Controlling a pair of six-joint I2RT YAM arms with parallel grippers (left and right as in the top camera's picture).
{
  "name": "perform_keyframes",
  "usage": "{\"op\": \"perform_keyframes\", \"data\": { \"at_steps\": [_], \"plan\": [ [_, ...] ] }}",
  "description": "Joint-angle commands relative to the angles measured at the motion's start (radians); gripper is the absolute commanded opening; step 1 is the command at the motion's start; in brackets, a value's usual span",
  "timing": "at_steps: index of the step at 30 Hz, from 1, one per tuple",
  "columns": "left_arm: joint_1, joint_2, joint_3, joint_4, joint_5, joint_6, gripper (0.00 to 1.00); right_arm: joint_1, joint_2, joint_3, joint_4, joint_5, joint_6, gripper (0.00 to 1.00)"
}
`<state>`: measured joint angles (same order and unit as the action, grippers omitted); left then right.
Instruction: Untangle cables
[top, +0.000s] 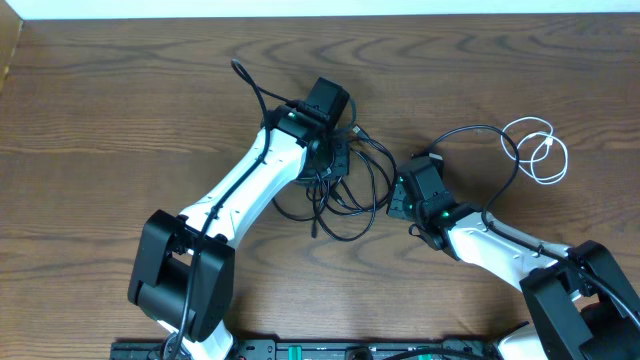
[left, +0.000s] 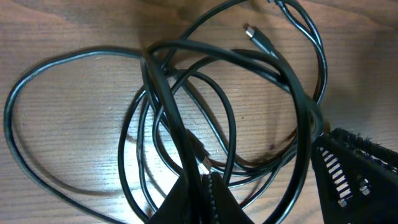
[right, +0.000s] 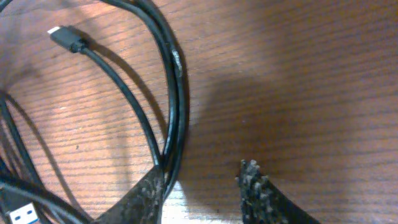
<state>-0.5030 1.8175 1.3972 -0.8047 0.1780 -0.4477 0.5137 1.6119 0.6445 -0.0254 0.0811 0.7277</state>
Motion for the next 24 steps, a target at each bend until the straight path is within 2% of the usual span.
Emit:
{"op": "perform_keyframes", "data": {
  "at_steps": [1,3,8,14,18,24],
  "plan": [
    [0.026,-0.053,0.01,-0.018,0.027,0.021,0.08,0.011,0.01,-0.019,-0.008,-0.069,-0.012,0.61],
    [0.038,-0.105,0.01,-0.017,0.077,0.134,0.08,-0.002,0.0,-0.016,-0.007,-0.183,-0.064,0.7],
    [0.056,-0.235,0.01,-0.017,0.08,0.277,0.07,-0.074,-0.066,-0.013,0.01,-0.44,-0.11,0.72],
    [0.076,-0.46,0.01,0.04,0.079,0.341,0.07,-0.189,-0.196,-0.013,0.122,-0.765,-0.131,0.74],
    [0.076,-0.575,0.01,0.105,0.079,0.373,0.07,-0.216,-0.249,-0.013,0.232,-0.926,-0.13,0.76],
    [0.076,-0.698,0.01,0.176,0.082,0.373,0.07,-0.187,-0.26,-0.013,0.335,-0.933,-0.018,0.79]
  ]
}}
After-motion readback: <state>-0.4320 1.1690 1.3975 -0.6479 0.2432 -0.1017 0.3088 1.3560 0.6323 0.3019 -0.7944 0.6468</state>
